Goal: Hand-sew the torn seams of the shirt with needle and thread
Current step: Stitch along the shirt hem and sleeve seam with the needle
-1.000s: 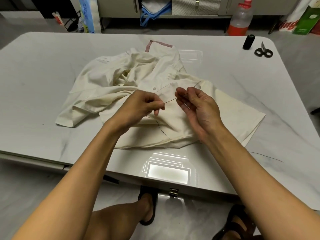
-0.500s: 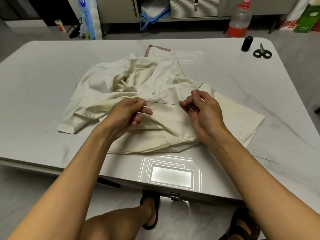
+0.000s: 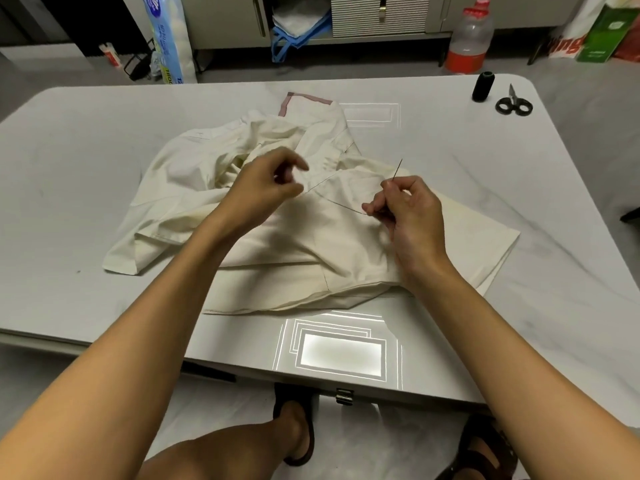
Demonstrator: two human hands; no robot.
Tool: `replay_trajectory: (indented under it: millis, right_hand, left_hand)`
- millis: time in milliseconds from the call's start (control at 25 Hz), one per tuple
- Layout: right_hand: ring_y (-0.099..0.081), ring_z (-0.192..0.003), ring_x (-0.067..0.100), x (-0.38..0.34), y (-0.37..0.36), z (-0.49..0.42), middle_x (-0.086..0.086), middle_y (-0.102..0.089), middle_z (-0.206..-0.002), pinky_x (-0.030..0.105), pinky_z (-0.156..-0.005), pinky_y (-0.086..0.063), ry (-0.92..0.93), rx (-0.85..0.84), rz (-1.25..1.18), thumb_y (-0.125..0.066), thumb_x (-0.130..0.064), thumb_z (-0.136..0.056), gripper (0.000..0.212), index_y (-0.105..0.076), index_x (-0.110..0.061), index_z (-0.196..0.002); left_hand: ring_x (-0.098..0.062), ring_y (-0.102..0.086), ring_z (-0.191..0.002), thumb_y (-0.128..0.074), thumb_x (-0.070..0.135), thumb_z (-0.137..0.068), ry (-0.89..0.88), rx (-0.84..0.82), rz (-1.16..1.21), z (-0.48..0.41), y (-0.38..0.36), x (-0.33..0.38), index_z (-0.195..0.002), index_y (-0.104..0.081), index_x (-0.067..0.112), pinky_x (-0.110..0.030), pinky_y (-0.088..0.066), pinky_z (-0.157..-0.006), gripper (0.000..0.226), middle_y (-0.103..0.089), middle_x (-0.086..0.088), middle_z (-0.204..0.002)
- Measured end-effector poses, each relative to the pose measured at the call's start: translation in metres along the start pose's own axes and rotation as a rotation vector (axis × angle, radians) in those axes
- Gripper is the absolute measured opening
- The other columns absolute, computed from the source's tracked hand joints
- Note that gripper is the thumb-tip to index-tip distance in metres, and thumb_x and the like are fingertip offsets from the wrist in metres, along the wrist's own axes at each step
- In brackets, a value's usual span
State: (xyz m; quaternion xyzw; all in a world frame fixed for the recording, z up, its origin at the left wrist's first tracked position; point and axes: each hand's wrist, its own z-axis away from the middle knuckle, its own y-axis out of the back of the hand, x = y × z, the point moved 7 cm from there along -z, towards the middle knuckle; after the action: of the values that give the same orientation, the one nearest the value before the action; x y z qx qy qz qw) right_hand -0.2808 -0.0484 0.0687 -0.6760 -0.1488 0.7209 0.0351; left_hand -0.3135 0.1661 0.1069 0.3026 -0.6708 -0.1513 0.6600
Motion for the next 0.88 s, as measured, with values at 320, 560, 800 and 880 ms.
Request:
replay_trajectory:
  millis: [320,560,800,880]
  right_hand:
    - [-0.068,-0.077,0.022,-0.014,-0.003,0.002,0.000,-0.068,-0.069,0.053,-0.089,-0.050,0.222,-0.066,0.308,-0.052,-0.011,-0.096,0.012,-0.055,-0.015,-0.085]
    - [-0.065,-0.072,0.010,-0.005,-0.019,0.015,-0.003,-0.069,-0.067,0.027,-0.079,-0.050,0.239,-0.263,0.553,-0.054,-0.009,-0.095,0.010,-0.058,-0.011,-0.086]
    - [-0.063,-0.068,0.011,0.018,-0.027,0.038,-0.004,-0.067,-0.065,0.024,-0.073,-0.049,0.277,-0.571,0.825,-0.057,-0.007,-0.095,0.009,-0.059,-0.011,-0.088]
    - [-0.062,-0.067,0.013,0.023,-0.024,0.040,-0.007,-0.067,-0.066,0.023,-0.072,-0.044,0.287,-0.613,0.886,-0.057,-0.009,-0.096,0.008,-0.060,-0.013,-0.089]
  left_hand:
    - [0.000,-0.054,-0.123,-0.062,-0.004,-0.090,0.156,-0.155,0.229,-0.022,-0.016,0.003,-0.146,-0.048,0.017,-0.028,-0.052,-0.100,0.061,-0.043,0.001,-0.154]
    - [-0.008,-0.066,-0.088,-0.073,0.028,-0.087,0.082,0.043,-0.123,0.081,-0.014,-0.017,-0.101,-0.071,0.025,-0.031,-0.051,-0.081,0.014,-0.071,0.013,-0.096]
    - [-0.007,-0.056,-0.086,-0.080,0.048,-0.077,-0.057,-0.053,-0.314,0.119,-0.066,-0.036,-0.095,-0.069,0.029,-0.036,-0.049,-0.077,0.029,-0.065,0.016,-0.088]
    - [-0.010,-0.057,-0.076,-0.072,0.045,-0.081,-0.215,0.068,-0.398,0.124,-0.064,-0.033,-0.088,-0.070,0.025,-0.037,-0.051,-0.066,0.021,-0.064,0.013,-0.078]
